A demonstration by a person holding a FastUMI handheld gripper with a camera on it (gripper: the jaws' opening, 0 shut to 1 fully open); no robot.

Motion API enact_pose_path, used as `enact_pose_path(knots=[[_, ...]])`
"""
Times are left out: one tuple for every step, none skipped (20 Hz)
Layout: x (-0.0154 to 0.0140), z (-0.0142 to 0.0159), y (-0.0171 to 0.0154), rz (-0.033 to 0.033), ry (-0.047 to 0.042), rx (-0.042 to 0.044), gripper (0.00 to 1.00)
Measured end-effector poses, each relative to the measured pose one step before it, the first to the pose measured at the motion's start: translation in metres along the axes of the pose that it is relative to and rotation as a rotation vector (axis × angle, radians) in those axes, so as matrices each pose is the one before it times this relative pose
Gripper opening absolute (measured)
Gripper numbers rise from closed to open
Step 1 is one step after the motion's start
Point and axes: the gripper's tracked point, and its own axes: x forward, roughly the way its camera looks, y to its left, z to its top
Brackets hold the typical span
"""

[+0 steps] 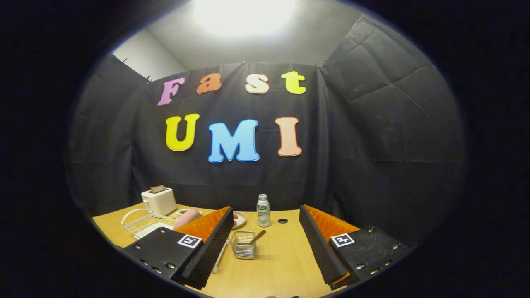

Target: Take the plate from the dish rack, then take the spoon from the basket and place it into the plate.

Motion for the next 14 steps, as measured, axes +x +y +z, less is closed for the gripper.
enact_pose_path(knots=[[0.00287,0.00527,0.01426,0.03233,0.00068,0.00607,0.97],[0.00393,0.00558,0.01434,0.03313,-0.00099,0.01015,0.98],[0.00561,0.00407,0.01267,0.03020,0.00025,0.01124,0.97],[0.00684,0.00347,0.01167,0.02855,0.00547,0.00868,0.97],[0.00836,0.00195,0.01030,0.02561,0.00909,0.00875,0.98],[0.00941,0.00090,0.01016,0.03009,0.01697,0.00690,0.98],[0.01013,0.00045,0.00999,0.02965,0.02211,0.00654,0.98],[0.01096,-0.00089,0.00762,0.02378,0.02777,0.00582,0.98],[0.01176,-0.00322,0.00768,0.02788,0.03133,0.00783,0.98],[0.01164,-0.00326,0.00430,0.01484,0.03463,0.00851,0.98],[0.01129,-0.00542,0.00406,0.01643,0.04354,0.00726,0.98],[0.01144,-0.00568,0.00281,0.00970,0.04310,0.01142,0.98],[0.01220,-0.00471,0.00172,0.00673,0.03773,0.00986,0.98],[0.01239,-0.00473,0.00103,0.00733,0.03891,0.01039,0.98]])
